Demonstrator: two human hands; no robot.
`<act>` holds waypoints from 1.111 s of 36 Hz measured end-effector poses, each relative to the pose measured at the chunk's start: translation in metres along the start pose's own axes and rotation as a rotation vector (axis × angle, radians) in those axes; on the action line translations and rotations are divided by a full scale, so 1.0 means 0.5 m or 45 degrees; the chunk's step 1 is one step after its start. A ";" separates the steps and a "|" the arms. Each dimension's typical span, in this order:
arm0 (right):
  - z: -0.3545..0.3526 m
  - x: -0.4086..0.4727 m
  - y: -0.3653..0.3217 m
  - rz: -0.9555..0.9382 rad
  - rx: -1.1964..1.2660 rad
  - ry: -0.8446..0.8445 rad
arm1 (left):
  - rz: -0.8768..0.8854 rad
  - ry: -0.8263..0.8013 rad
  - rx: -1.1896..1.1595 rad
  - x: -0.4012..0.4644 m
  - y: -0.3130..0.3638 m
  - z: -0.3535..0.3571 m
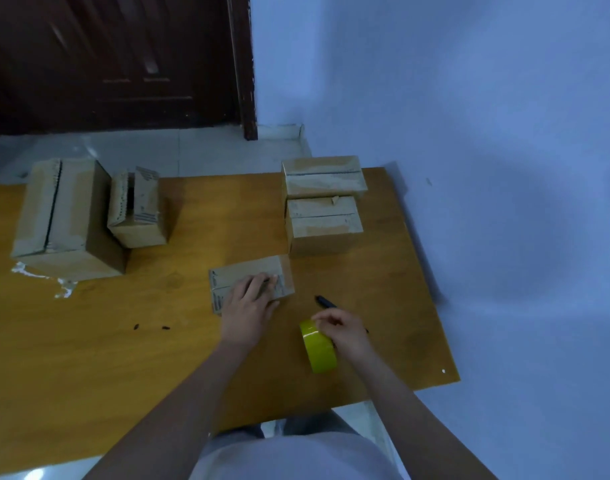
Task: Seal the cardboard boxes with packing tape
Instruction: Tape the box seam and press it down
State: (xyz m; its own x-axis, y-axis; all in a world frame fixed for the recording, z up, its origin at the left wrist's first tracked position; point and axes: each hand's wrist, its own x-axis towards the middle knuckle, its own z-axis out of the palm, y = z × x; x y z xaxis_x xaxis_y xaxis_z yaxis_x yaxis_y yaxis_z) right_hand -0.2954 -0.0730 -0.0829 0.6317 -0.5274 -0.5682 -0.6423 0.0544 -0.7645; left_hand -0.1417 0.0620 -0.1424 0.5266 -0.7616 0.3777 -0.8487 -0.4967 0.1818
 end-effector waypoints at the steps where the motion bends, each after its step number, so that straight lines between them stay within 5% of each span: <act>1: -0.004 0.009 -0.001 -0.001 -0.018 -0.010 | -0.024 -0.021 0.002 -0.001 0.004 -0.002; 12: -0.016 0.068 0.010 -0.098 0.014 -0.079 | -0.036 -0.309 -0.027 -0.003 0.002 -0.033; 20: -0.024 0.087 0.019 -0.089 0.001 -0.092 | -0.386 -0.317 -0.288 0.034 0.039 -0.092; 28: -0.024 0.088 0.021 -0.059 0.097 -0.134 | -0.551 -0.625 -0.004 0.118 0.071 -0.072; 33: -0.020 0.094 0.023 -0.036 0.135 -0.138 | -0.749 -0.586 0.015 0.136 0.084 -0.054; 40: -0.016 0.101 0.025 -0.047 0.080 -0.142 | -0.697 -0.511 0.079 0.129 0.084 -0.027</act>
State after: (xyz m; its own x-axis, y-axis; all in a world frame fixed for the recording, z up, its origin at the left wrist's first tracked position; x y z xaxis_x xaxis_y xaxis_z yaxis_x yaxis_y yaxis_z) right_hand -0.2749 -0.1060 -0.1187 0.7014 -0.4324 -0.5667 -0.5910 0.0916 -0.8014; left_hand -0.1440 -0.0025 -0.0983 0.8672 -0.4828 -0.1219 -0.4563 -0.8685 0.1937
